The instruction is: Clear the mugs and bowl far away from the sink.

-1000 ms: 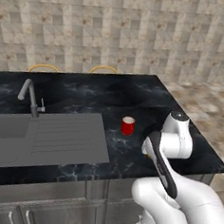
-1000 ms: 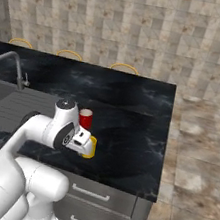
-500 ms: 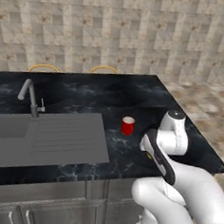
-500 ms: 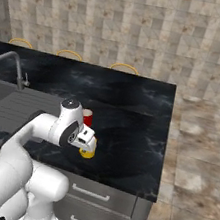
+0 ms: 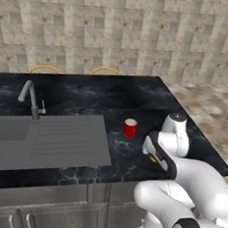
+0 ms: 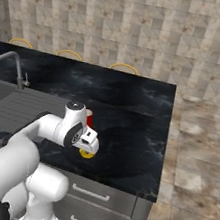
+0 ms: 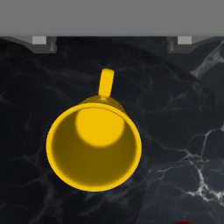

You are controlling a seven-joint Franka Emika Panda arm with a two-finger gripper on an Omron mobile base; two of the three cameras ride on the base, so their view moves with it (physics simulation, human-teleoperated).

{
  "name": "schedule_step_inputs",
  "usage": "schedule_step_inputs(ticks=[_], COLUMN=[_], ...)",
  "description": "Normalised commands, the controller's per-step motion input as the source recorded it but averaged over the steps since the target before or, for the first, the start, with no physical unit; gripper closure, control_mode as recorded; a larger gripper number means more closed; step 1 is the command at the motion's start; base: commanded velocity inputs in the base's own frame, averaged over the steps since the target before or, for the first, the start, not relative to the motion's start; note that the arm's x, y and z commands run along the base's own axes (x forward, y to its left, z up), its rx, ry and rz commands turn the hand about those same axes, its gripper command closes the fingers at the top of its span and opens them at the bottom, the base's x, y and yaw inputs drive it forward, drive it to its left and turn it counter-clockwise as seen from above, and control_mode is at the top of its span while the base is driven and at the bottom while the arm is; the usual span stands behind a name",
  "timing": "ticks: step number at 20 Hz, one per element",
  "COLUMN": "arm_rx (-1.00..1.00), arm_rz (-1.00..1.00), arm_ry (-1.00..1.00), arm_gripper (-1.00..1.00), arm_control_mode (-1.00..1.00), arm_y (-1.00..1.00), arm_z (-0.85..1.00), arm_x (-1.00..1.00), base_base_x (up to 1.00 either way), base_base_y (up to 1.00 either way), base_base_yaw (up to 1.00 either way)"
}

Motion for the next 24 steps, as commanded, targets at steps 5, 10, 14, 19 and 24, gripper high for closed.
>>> schedule_step_inputs(ticks=[5,10,14,19,24], arm_rx=[0.0,0.0,0.0,0.0,0.0], arm_rz=[0.0,0.0,0.0,0.0,0.0], arm_ry=[0.0,-0.01,0.0,0.0,0.0], arm_gripper=[-1.0,-1.0,-1.0,-1.0,1.0], arm_control_mode=[-1.0,-1.0,-1.0,-1.0,-1.0], arm_y=[-0.03,0.0,0.0,0.0,0.0], arm_z=[-0.26,-0.06,-0.12,-0.2,-0.18], arm_x=[0.11,0.28,0.12,0.0,0.0], base_base_x=[0.0,0.0,0.0,0.0,0.0], base_base_y=[0.0,0.0,0.0,0.0,0.0], base_base_yaw=[0.0,0.0,0.0,0.0,0.0])
